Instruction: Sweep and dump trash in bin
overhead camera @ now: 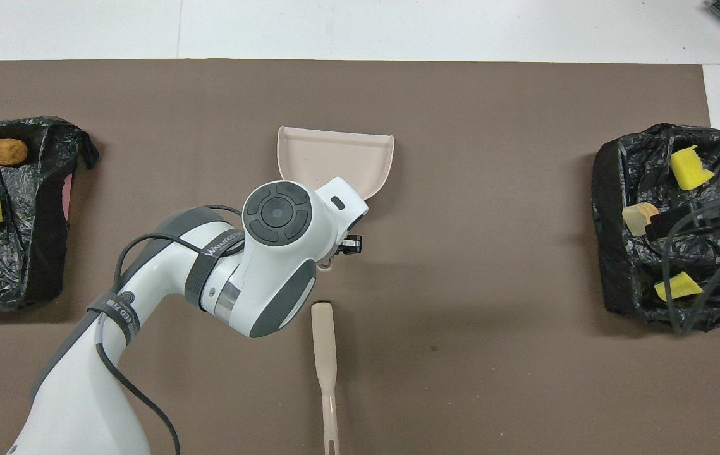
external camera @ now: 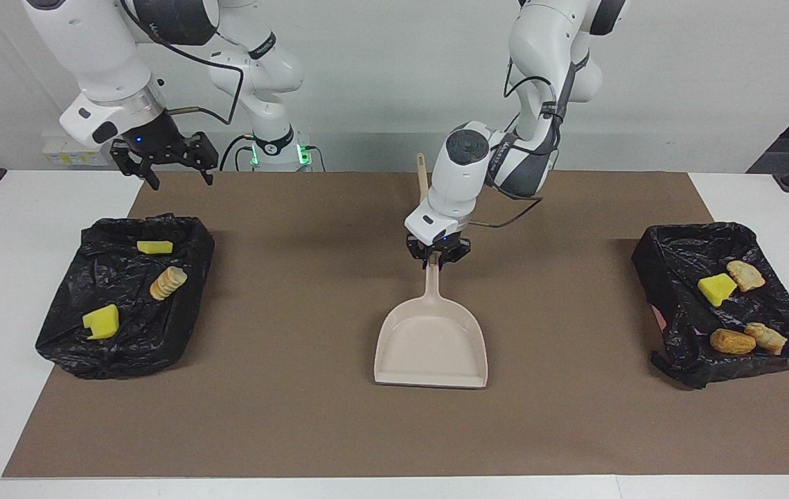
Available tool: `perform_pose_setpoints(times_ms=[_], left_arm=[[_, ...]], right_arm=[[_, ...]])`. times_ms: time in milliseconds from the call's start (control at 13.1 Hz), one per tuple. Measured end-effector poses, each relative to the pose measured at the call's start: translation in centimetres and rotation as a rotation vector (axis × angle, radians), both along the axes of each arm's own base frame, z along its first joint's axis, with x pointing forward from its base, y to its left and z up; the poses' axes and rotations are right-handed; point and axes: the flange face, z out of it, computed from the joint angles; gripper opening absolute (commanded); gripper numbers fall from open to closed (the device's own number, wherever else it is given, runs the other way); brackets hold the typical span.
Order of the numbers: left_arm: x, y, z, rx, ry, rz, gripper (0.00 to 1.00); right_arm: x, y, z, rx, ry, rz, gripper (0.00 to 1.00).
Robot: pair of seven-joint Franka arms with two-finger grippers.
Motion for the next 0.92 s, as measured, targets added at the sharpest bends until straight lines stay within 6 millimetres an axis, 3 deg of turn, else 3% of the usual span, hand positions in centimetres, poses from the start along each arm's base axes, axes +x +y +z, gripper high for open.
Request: perform_pose_setpoints(times_ms=[229, 306, 382, 459, 765, 918], left_arm=[[0.1, 0.4, -0.8, -0.059, 0.01, 0.034, 0.0], [0.0, 0.4, -1.1, -0.062, 0.011, 0.038, 0.13], [-0.1, 0.4, -1.3, -0.065, 0.01, 0.04, 0.62], [-0.1, 0.5, -1.3, -0.066, 0.009, 0.041, 1.0], [0.2, 1.0, -1.0, -0.066, 0.008, 0.052, 1.0], [0.8, 2.5, -0.3, -0.052, 0.013, 0.073, 1.0]], right_arm=[[0.0, 0.0, 0.0, 0.0, 0.0, 0.0, 1.0], [0.0, 0.0, 0.0, 0.0, 0.0, 0.0, 1.0], [0.0, 0.0, 0.0, 0.0, 0.0, 0.0, 1.0], [0.0, 0.0, 0.0, 0.0, 0.0, 0.0, 1.0], [0.0, 0.0, 0.0, 0.0, 0.0, 0.0, 1.0], [0.0, 0.0, 0.0, 0.0, 0.0, 0.0, 1.0]])
